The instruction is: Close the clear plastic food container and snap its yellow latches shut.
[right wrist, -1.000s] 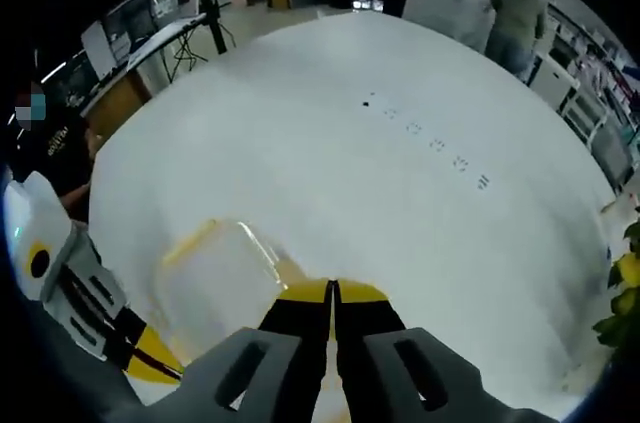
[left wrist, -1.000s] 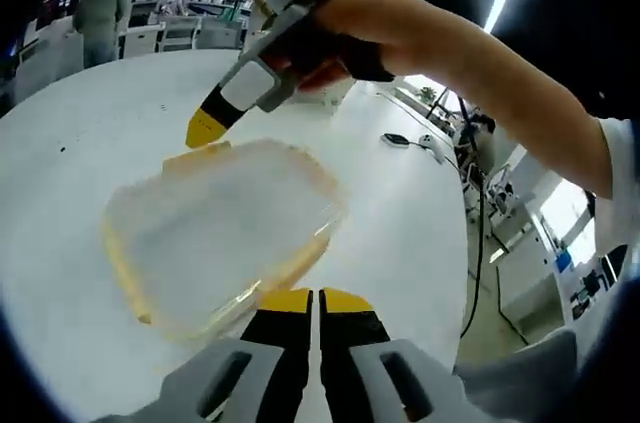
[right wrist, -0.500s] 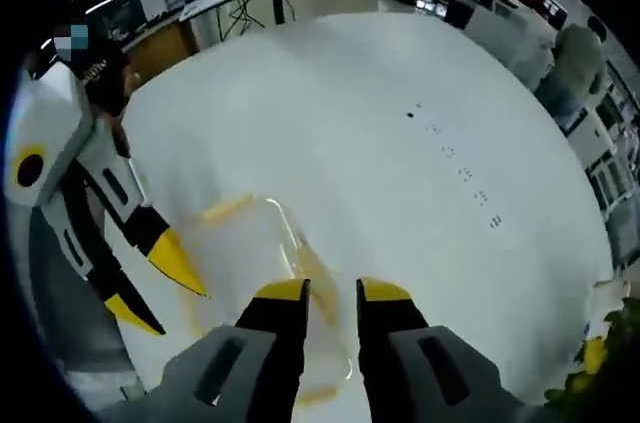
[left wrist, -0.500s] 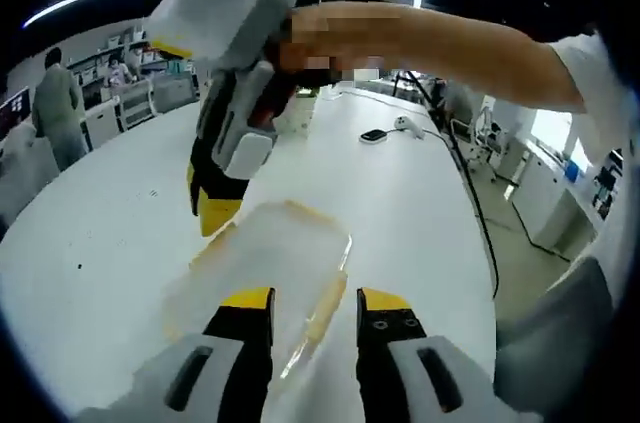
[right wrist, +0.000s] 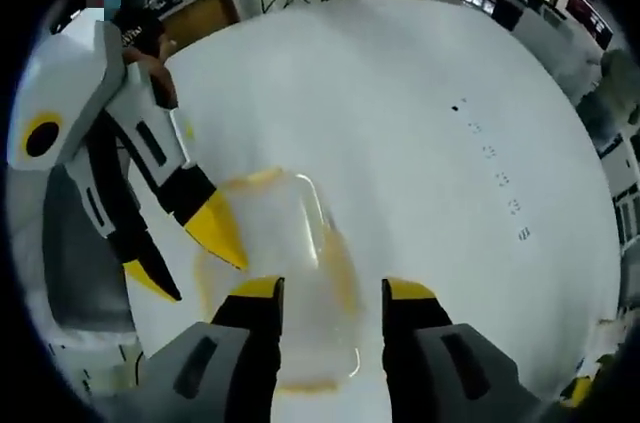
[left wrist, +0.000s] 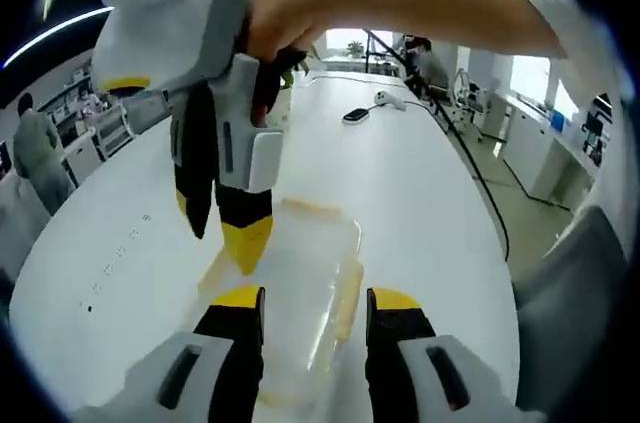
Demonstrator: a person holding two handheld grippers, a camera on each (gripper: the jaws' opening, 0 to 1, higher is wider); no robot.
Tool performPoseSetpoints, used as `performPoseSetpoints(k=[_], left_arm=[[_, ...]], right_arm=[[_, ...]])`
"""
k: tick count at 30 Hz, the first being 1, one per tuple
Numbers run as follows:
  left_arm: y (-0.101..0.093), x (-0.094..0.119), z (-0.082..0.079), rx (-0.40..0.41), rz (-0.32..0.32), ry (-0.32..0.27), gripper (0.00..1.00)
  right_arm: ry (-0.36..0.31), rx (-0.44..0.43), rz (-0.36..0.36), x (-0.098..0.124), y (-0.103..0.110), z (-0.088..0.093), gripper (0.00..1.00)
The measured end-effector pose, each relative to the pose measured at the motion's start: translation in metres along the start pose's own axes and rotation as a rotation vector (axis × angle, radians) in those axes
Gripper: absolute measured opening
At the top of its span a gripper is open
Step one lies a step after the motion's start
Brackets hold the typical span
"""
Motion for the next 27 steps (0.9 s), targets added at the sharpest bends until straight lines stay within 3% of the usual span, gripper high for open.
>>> performPoseSetpoints(k=[7, 11, 15, 27], left_arm=[[-0.003, -0.01, 0.005, -0.093, 0.017, 0.04, 0.35], [-0.001, -0.015, 0.005, -0.157, -0.033, 0.059, 0.35], [-0.004, -0.02, 0.007, -0.213, -0.038, 0.08, 0.36], [-0.004, -0.019, 0.008, -0.214, -0.046, 0.086, 0.35]], right_arm=[[0.022, 0.031, -0.053, -0.005, 0.003, 0.002, 0.39], [0.045, 0.044, -0.099, -0.011, 0.004, 0.002, 0.38], [0.065, 0.061, -0.141, -0.009, 0.004, 0.001, 0.34], [0.097, 0.094, -0.188, -0.012, -0.004, 0.001, 0.33]])
Point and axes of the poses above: the point that each gripper's makers call its tool centre point, and the gripper's own axes: x roughly backward along the fingers, y roughly to its left, z roughly out of its underside, the point moved 7 cm from there along x, roughly backward along the fingers, and after that the axes turned 2 degrees about -z, right-handed, at the moved point
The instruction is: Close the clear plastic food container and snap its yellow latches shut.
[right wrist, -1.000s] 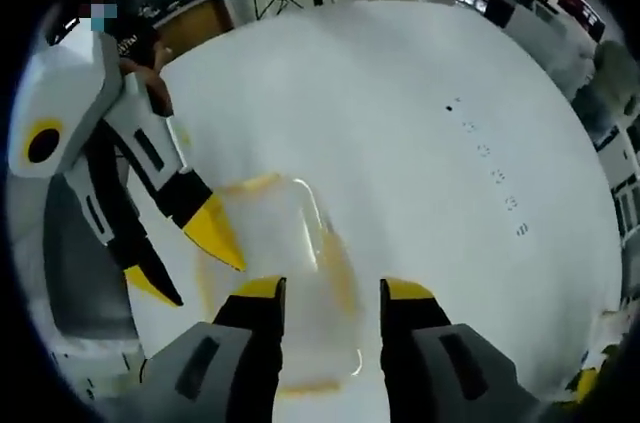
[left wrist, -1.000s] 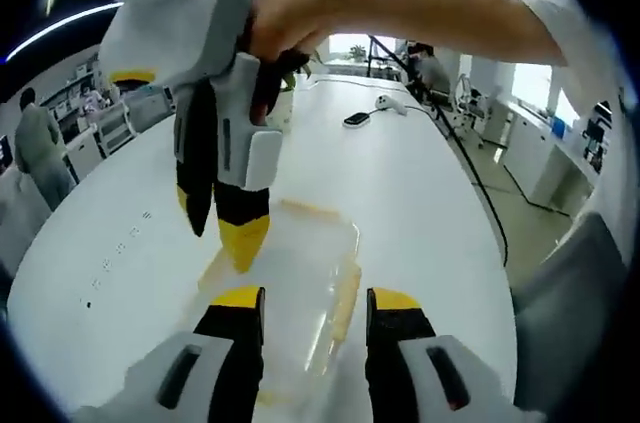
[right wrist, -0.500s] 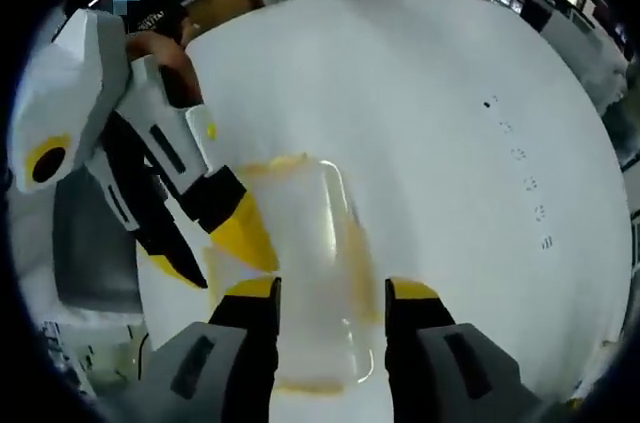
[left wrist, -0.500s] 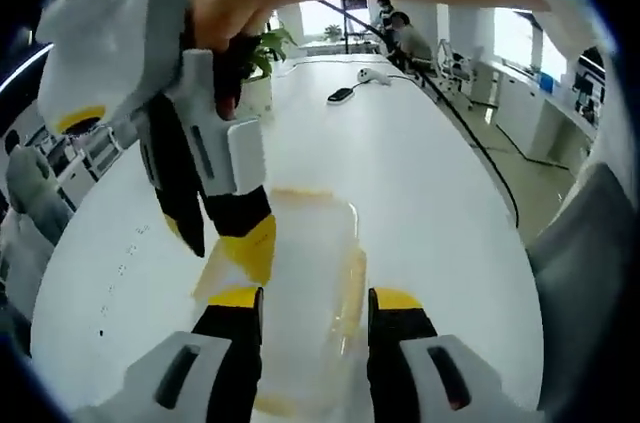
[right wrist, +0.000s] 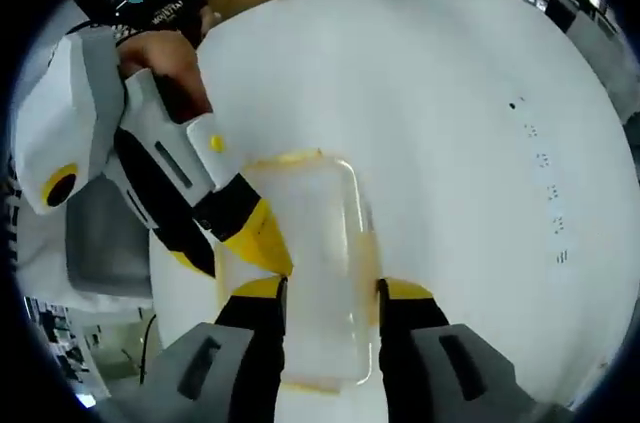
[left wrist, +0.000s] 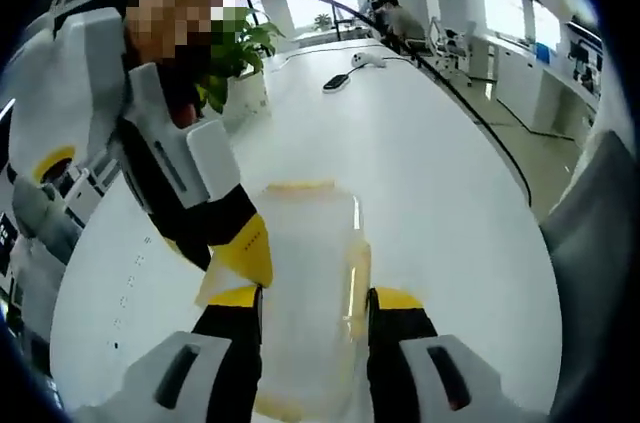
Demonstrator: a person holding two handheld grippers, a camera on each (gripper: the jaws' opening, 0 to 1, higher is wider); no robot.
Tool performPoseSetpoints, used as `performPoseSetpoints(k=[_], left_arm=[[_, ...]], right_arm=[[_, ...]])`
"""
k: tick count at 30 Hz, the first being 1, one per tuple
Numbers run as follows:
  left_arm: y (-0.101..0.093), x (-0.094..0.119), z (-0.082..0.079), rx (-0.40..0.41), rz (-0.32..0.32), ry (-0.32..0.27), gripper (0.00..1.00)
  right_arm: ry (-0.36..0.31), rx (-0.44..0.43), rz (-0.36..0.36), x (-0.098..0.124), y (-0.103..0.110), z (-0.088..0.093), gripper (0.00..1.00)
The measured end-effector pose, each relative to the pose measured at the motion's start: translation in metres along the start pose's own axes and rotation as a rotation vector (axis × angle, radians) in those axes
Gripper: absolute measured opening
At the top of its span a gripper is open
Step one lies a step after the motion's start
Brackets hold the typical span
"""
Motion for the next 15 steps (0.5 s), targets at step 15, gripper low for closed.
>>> performPoseSetpoints(k=[15], left_arm=[[-0.0033, -0.0012, -0.0012, -0.012, -0.014, 0.027, 0.3]], right_arm=[[0.042, 0.028, 0.005, -0.001, 0.0011, 0.0003, 0.29]])
Point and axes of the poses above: the point that each gripper's makers call its tool centre point, and the gripper's own axes: x roughly backward along the fingers, y roughly to its left, z roughly out of its underside, the point moved 7 cm from there along x, roughly backward along the fingers, and after that the axes turned 2 degrees about -z, right-handed, at the moved point
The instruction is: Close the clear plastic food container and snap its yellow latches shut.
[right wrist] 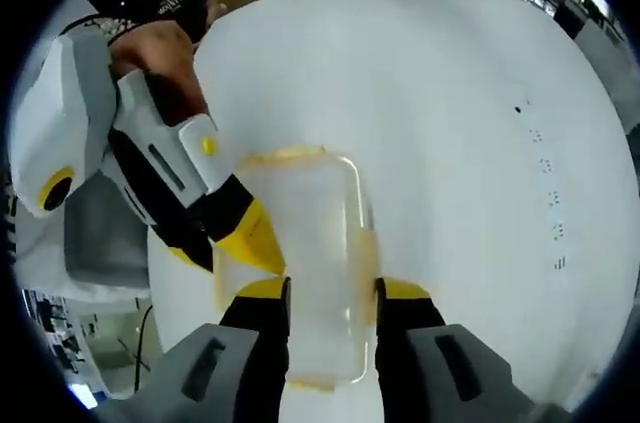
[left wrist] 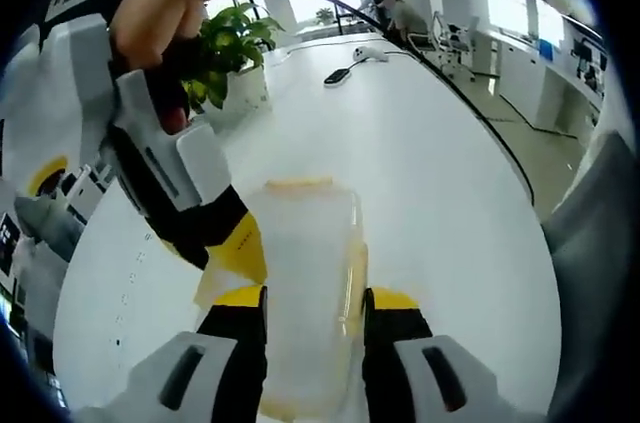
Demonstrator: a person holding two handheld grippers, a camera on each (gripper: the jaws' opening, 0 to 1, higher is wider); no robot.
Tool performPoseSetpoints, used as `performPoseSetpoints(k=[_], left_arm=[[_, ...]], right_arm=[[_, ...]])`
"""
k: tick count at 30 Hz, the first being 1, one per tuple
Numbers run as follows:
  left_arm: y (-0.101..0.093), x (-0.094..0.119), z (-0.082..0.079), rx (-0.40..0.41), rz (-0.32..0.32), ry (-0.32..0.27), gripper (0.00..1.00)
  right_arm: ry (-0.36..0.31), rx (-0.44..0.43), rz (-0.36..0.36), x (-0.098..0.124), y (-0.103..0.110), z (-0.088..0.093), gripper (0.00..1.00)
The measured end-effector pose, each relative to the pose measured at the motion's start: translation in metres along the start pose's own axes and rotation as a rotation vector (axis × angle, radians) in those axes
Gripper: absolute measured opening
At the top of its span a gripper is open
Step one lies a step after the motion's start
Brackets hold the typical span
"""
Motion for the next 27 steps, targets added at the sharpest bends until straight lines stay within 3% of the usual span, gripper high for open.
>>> performPoseSetpoints(k=[5, 6, 7, 16, 19, 20, 21, 27], left_arm=[[-0.001, 0.0, 0.001, -0.012, -0.014, -0.005, 0.3], [-0.001, -0.001, 0.001, -0.011, -0.012, -0.006, 0.3], [-0.001, -0.001, 0.001, -0.009, -0.01, -0.002, 0.3], [-0.003, -0.002, 0.0, -0.032, -0.018, 0.004, 0.29], [-0.005, -0.003, 0.001, -0.115, -0.044, 0.014, 0.29], [-0.011, -0.001, 0.007, -0.091, -0.008, 0.038, 0.27], [-0.005, 0.002, 0.007, -0.085, -0.046, 0.027, 0.27], [0.001, 0.003, 0.008, -0.084, -0.037, 0.018, 0.28]], right_arm=[[0.025, 0.001, -0.011, -0.001, -0.003, -0.003, 0.29], [0.045, 0.004, -0.048, -0.002, 0.0, -0.002, 0.28], [0.017, 0.009, -0.016, -0.002, -0.003, -0.007, 0.28], [0.049, 0.007, -0.039, 0.0, -0.002, -0.009, 0.28], [0.057, 0.009, -0.038, 0.0, -0.004, -0.009, 0.28], [0.059, 0.008, -0.04, 0.0, -0.004, -0.009, 0.28], [0.062, 0.008, -0.041, 0.001, -0.006, -0.009, 0.28], [0.072, 0.011, -0.04, 0.003, -0.008, -0.007, 0.29]])
Point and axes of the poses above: the point that each gripper's makers call its tool centre point, and the gripper's own axes: x roughly backward along the fingers, y roughly to its left, z roughly out of its underside, the point moved 7 cm from there along x, roughly backward along the fingers, and after that the axes turned 2 degrees about -z, right-handed, at the moved point
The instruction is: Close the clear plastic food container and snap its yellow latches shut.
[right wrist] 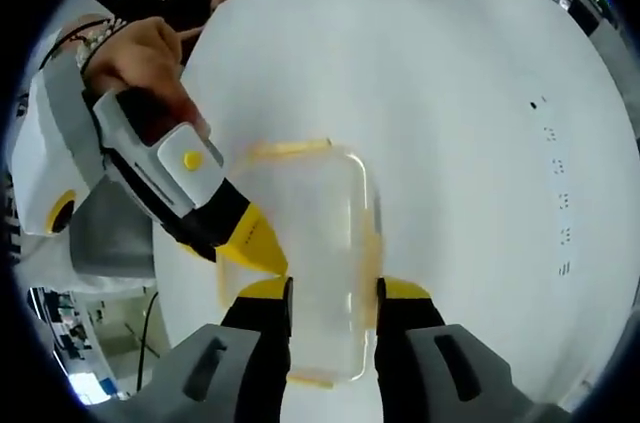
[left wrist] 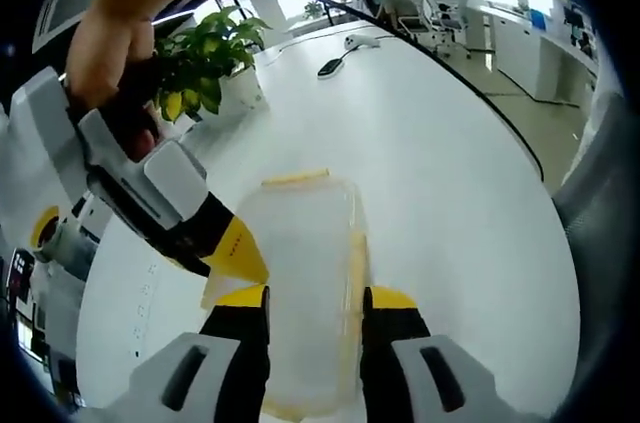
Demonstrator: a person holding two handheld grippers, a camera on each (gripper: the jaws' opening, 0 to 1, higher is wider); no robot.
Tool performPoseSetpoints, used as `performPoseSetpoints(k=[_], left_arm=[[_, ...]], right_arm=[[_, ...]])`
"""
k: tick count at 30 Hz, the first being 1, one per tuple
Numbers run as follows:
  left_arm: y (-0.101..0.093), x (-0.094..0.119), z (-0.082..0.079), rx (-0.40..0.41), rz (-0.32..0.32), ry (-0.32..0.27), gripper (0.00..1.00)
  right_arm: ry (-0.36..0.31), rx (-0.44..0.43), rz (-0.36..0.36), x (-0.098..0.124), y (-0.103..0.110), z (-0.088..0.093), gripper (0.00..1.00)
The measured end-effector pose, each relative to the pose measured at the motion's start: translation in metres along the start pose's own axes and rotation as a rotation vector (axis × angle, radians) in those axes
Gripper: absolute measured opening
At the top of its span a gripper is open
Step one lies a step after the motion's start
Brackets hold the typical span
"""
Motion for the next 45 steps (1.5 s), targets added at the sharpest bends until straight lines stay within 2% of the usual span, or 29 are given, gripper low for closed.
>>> performPoseSetpoints(k=[5, 11, 13, 15, 16, 18, 20, 22, 24, 29, 32, 36, 40, 42, 45], left_arm=[[0.003, -0.002, 0.0, -0.009, -0.002, -0.007, 0.29], [0.006, -0.005, -0.003, -0.022, 0.001, -0.018, 0.31], [0.005, -0.005, -0.005, -0.022, 0.002, -0.018, 0.31], [0.006, -0.001, -0.008, 0.048, 0.008, 0.005, 0.31], [0.009, 0.001, -0.008, 0.049, 0.011, -0.002, 0.33], [0.015, 0.006, -0.009, 0.033, -0.011, -0.017, 0.36], [0.017, 0.011, -0.007, 0.042, -0.015, -0.013, 0.38], [0.018, 0.015, -0.004, 0.053, -0.016, -0.005, 0.4], [0.02, 0.018, -0.003, 0.064, -0.022, 0.002, 0.42], [0.024, 0.028, -0.001, 0.049, -0.034, 0.017, 0.4], [0.032, 0.033, 0.0, 0.097, -0.036, 0.008, 0.41], [0.039, 0.039, 0.0, 0.126, -0.02, 0.005, 0.46], [0.046, 0.044, -0.003, 0.14, -0.021, -0.023, 0.52], [0.045, 0.044, -0.004, 0.137, 0.005, -0.036, 0.58], [0.046, 0.042, -0.004, 0.114, 0.024, -0.039, 0.62]], right_arm=[[0.004, 0.019, 0.004, 0.0, 0.003, 0.002, 0.29], [0.017, 0.089, 0.048, 0.001, 0.006, -0.001, 0.3], [0.019, 0.08, 0.066, 0.001, 0.008, -0.002, 0.3], [0.02, 0.054, 0.102, 0.003, 0.009, -0.001, 0.3], [0.023, 0.057, 0.124, 0.004, 0.011, -0.001, 0.29], [0.003, 0.079, 0.148, 0.007, 0.014, 0.0, 0.31], [-0.014, 0.066, 0.158, 0.012, 0.017, 0.001, 0.38], [-0.089, 0.057, 0.179, 0.017, 0.02, -0.002, 0.42], [-0.117, 0.048, 0.176, 0.021, 0.026, 0.001, 0.41], [-0.133, 0.072, 0.192, 0.022, 0.04, 0.007, 0.41], [-0.144, 0.068, 0.186, 0.02, 0.047, 0.012, 0.44], [-0.149, 0.069, 0.207, 0.021, 0.049, 0.018, 0.45], [-0.171, 0.076, 0.232, 0.023, 0.054, 0.021, 0.52], [-0.179, 0.077, 0.238, 0.024, 0.058, 0.024, 0.53], [-0.179, 0.078, 0.246, 0.023, 0.061, 0.029, 0.55]])
Point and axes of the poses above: the point that each gripper's makers call its tool centre point, and the gripper's own axes: x roughly backward along the fingers, y roughly to its left, z roughly out of its underside, the point moved 7 cm from there along x, roughly backward along the fingers, and after that the axes turned 2 degrees about -z, right-handed, at the moved point
